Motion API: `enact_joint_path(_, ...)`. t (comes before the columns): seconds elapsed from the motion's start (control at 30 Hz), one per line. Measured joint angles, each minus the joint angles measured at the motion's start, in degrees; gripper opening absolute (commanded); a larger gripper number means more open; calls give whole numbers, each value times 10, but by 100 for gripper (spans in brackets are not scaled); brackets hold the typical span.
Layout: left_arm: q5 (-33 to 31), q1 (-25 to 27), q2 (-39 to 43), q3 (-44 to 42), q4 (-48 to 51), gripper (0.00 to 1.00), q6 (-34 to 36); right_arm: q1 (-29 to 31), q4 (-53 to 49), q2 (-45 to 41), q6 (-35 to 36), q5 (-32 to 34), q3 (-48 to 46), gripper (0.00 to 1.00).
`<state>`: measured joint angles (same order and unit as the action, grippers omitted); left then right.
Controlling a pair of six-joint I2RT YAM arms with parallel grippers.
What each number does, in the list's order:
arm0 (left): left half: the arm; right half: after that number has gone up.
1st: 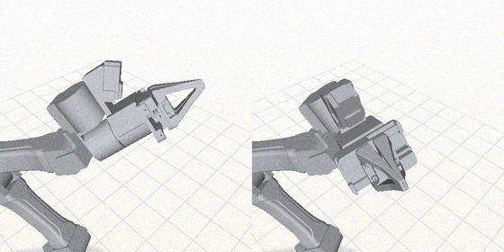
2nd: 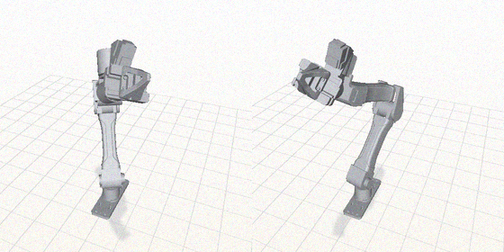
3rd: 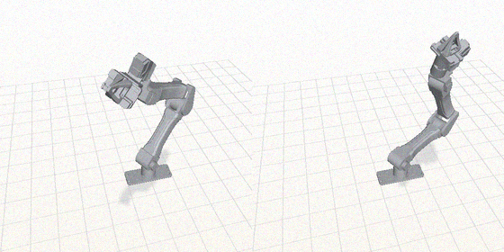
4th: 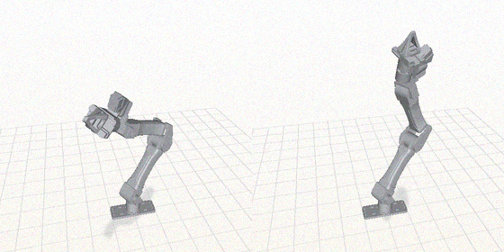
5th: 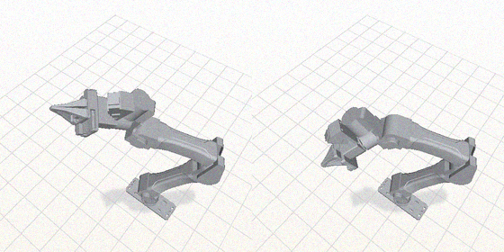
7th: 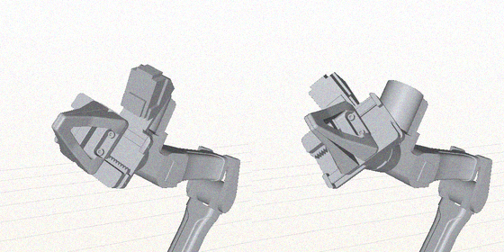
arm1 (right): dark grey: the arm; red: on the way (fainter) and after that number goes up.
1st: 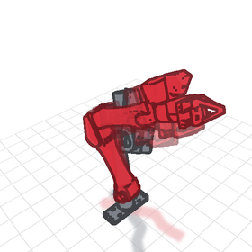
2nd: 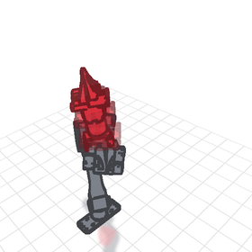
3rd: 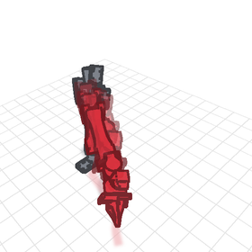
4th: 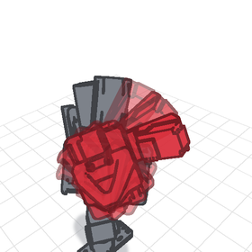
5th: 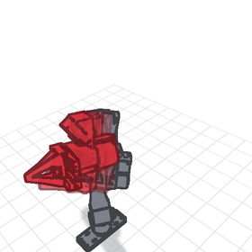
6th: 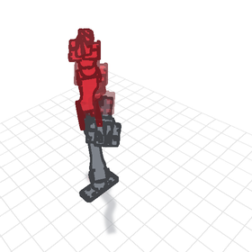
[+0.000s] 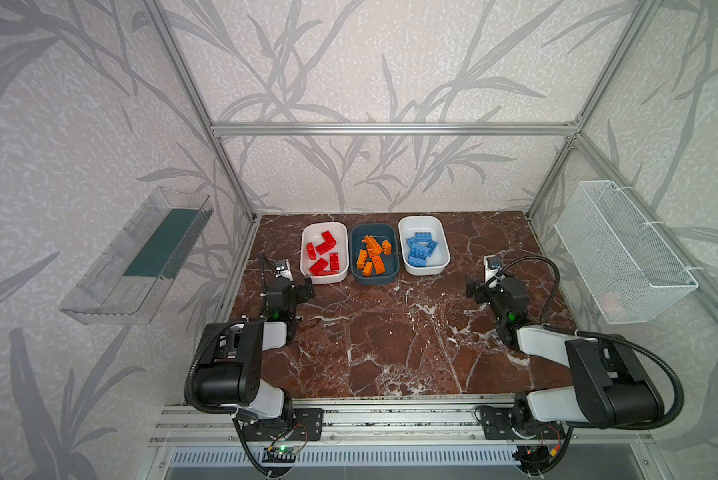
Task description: Sort the legos into containers by color
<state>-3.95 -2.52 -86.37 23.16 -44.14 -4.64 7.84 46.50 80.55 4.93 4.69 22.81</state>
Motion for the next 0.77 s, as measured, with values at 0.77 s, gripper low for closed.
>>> enact_joint_path(0.77,0,1,0,0,0,99,0,-3,77,102,-4,14,-15,99)
